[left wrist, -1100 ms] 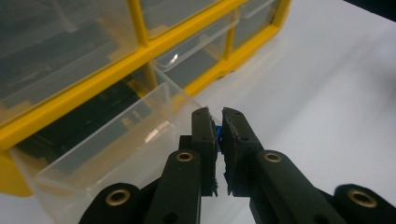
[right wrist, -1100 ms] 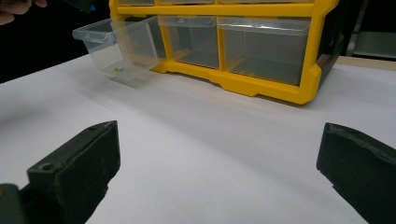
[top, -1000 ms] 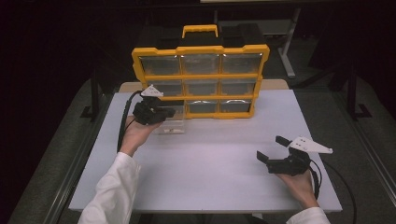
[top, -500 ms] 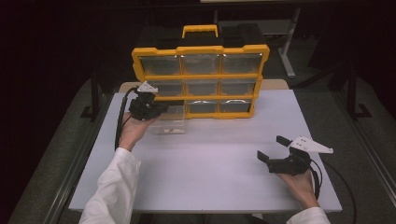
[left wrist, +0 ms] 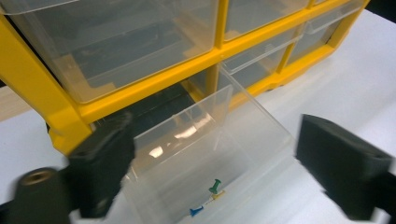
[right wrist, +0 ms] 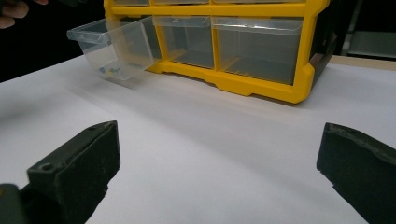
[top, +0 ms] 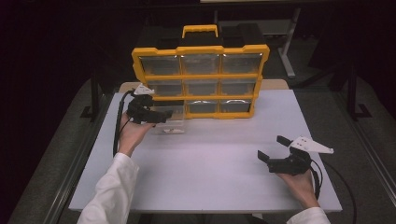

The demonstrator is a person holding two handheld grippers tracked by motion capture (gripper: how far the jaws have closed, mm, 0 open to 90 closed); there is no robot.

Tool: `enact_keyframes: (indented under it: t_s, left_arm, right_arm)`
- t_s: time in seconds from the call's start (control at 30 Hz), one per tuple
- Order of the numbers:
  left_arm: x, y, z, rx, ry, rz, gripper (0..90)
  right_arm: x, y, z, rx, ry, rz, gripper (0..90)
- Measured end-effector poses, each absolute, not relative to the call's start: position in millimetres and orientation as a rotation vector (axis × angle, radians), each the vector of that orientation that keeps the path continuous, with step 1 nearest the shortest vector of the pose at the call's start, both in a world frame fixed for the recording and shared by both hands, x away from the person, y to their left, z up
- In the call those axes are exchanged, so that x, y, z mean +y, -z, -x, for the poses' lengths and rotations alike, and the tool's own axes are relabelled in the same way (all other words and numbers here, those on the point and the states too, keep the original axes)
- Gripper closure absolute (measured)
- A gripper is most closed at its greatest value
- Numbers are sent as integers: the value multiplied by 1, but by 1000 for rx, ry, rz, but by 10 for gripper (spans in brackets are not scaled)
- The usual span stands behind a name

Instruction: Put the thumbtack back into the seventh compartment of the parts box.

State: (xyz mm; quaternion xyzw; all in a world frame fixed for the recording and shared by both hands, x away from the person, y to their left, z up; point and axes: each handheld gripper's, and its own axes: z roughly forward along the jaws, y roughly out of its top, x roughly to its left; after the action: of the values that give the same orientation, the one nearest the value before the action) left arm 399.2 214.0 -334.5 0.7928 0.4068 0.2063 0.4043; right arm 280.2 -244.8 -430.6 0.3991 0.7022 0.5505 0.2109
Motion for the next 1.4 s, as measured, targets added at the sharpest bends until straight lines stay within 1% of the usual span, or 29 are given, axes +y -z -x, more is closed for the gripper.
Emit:
enact_keyframes:
  t_s: [0.03,0.07,0.1,0.33,0.37,0.47,0.57,0.97,1.3,1.4]
  left_arm:
    - [214,335,-397,1023,-529,-1994,61]
    - [214,334,-395,1026,-536,-1989,6]
    - [214,334,-391,1012,-547,-1974,0]
    - [214,333,-374,917,-537,-1921,0]
    - [215,335,-366,890,-546,-1882,0]
    - [218,341,-358,879,-564,-1855,0]
    - [222,351,-351,879,-605,-1846,0]
    - [236,382,-333,914,-584,-1815,0]
    - [249,398,-320,948,-567,-1806,0]
    - [255,401,-315,947,-589,-1790,0]
  right_arm:
    - [-245,431,-280,1951,-1529,-1110,0]
    - [-245,430,-280,1949,-1531,-1108,0]
    - [-245,430,-280,1948,-1531,-1108,0]
    - [-244,431,-280,1951,-1528,-1108,0]
    - [-244,431,-280,1951,-1527,-1109,0]
    - [-244,430,-280,1949,-1529,-1109,0]
    - [-245,430,-280,1946,-1529,-1107,0]
    - [-245,430,-280,1946,-1521,-1107,0]
    - [-245,430,-279,1947,-1522,-1106,0]
    - [-245,430,-279,1947,-1523,-1104,0]
